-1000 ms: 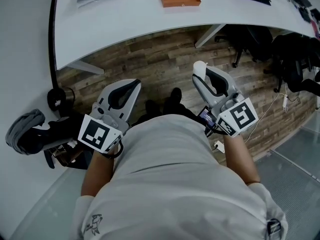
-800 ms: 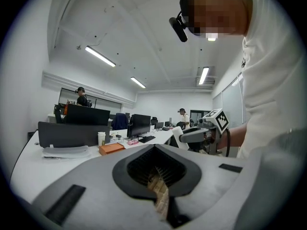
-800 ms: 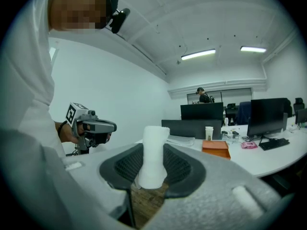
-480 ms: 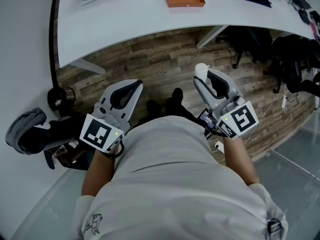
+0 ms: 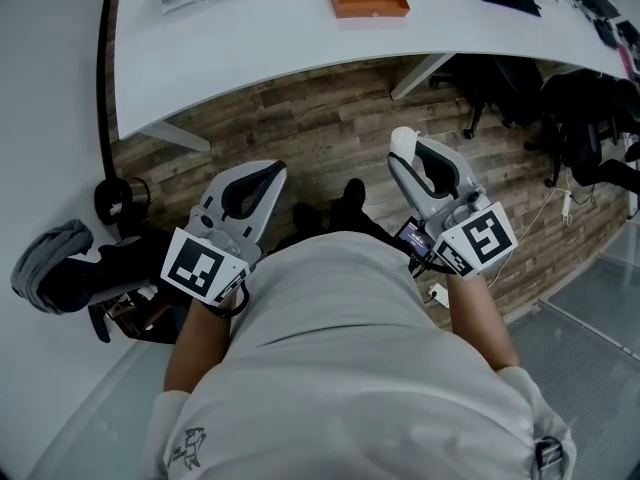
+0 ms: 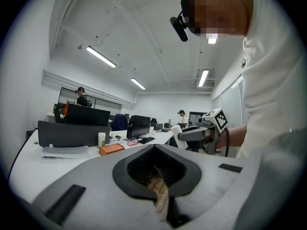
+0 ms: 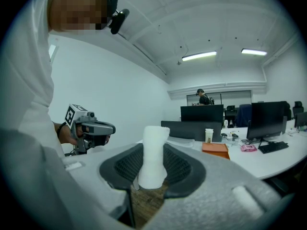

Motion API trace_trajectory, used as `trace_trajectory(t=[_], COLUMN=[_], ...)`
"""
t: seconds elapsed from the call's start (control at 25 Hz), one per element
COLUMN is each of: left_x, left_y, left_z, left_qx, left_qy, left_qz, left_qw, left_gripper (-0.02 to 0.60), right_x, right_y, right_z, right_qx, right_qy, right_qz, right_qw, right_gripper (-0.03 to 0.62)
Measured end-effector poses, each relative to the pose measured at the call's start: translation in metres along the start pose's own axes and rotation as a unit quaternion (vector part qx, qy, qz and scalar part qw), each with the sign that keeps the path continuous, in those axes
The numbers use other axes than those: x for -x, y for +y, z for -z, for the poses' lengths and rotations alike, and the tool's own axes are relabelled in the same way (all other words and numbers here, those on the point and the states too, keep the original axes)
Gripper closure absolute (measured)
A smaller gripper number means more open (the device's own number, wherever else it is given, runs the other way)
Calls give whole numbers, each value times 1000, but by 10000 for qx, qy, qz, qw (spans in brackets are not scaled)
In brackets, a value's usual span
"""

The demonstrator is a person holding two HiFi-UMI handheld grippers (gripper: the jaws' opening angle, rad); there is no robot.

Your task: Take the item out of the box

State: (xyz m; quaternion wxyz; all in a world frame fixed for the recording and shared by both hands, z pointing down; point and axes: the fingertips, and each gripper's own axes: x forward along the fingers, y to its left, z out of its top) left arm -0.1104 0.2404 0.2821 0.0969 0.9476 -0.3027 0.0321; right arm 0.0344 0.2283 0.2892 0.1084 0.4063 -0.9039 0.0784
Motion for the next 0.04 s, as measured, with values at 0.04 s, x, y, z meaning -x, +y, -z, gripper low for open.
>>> trace_trajectory(t=[0.04], left_x=[0], left_y=[0], left_z=[0], left_qx=[2], left_qy=[-3], left_qz=[8], left_qw=[10000], left_gripper=[584], right_x=[0], right_y=[0], right_z=[0], right_qx=[1], right_qy=[5], right_qz=[7], right_qw=[10000], right_gripper=[464])
